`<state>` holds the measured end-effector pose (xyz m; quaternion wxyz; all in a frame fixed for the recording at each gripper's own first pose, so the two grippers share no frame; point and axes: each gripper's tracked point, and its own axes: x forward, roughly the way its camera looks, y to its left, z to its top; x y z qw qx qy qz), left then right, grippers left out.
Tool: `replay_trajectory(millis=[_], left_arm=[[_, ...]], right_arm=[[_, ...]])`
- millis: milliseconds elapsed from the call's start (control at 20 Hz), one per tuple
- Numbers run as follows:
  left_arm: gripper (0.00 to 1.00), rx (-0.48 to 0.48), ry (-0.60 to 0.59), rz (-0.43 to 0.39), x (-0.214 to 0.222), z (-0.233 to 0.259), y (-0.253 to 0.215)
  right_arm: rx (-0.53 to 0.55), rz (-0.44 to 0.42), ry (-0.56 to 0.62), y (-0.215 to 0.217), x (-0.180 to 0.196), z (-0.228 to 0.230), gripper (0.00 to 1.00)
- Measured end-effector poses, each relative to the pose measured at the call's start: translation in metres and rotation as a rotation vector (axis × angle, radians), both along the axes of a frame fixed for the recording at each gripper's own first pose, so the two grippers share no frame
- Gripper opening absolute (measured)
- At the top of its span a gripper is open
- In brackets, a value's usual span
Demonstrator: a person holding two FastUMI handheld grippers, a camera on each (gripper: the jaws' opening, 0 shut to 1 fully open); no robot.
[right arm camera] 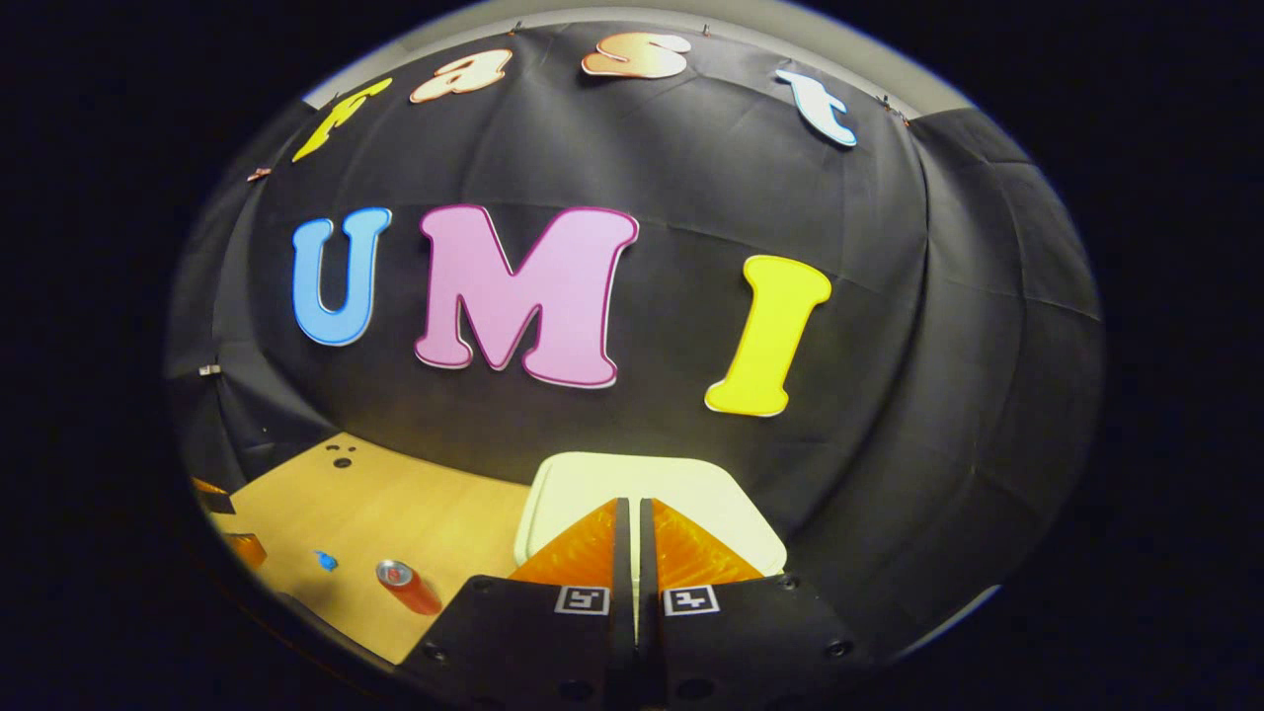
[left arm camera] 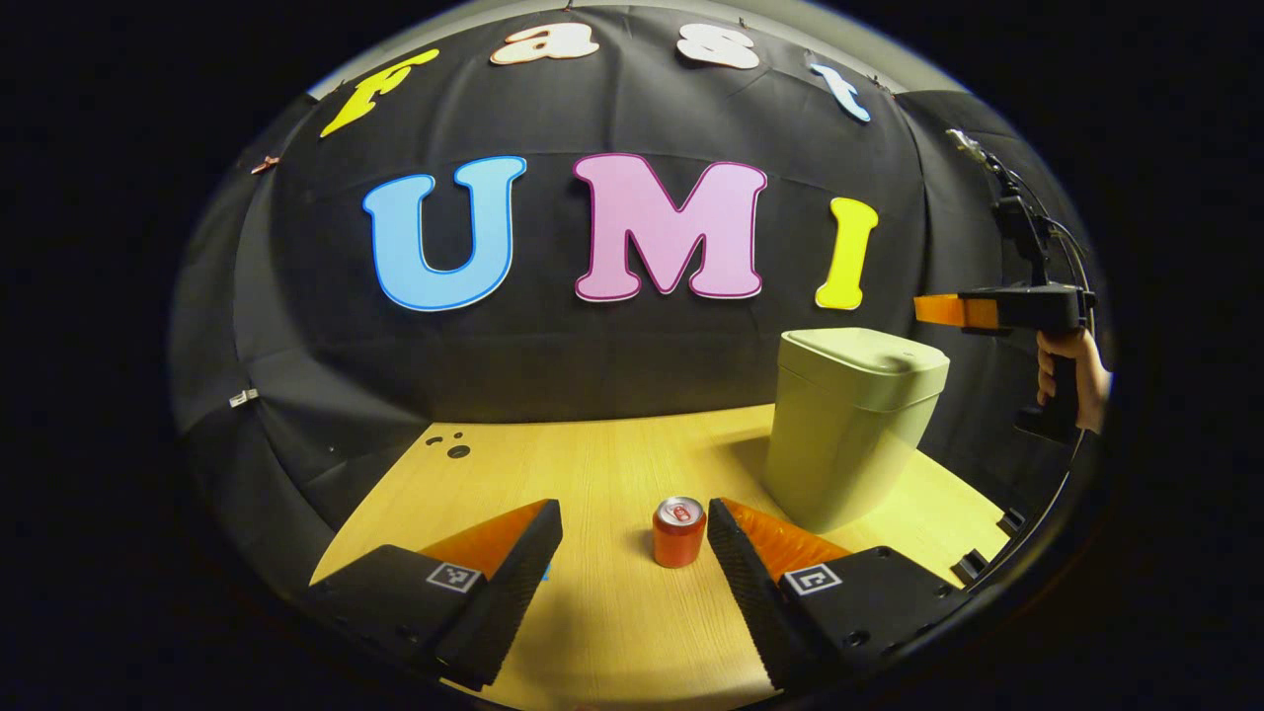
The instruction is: Press the lid of the desktop garbage bin to open it, pick up the crumpled paper on the desktop and throw it into the bin, then pick up the pop can on the desktop and drop it into the bin, and finally close the garbage bin lid.
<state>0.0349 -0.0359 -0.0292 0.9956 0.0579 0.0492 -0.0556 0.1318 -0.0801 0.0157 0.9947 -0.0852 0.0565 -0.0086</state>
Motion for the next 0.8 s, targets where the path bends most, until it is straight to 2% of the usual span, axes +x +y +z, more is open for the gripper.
replay_trajectory(millis=[600,800], left_arm=[[0.95,-0.005,0.02,0.014,0.002,-0.005,0.006],[0.95,-0.011,0.03,0.019,0.002,-0.008,0.007]], right_arm=[[0.063,-0.033,0.115,-0.02,0.025,-0.042,0.05],[0.099,-0.035,0.121,-0.022,0.029,-0.043,0.06]])
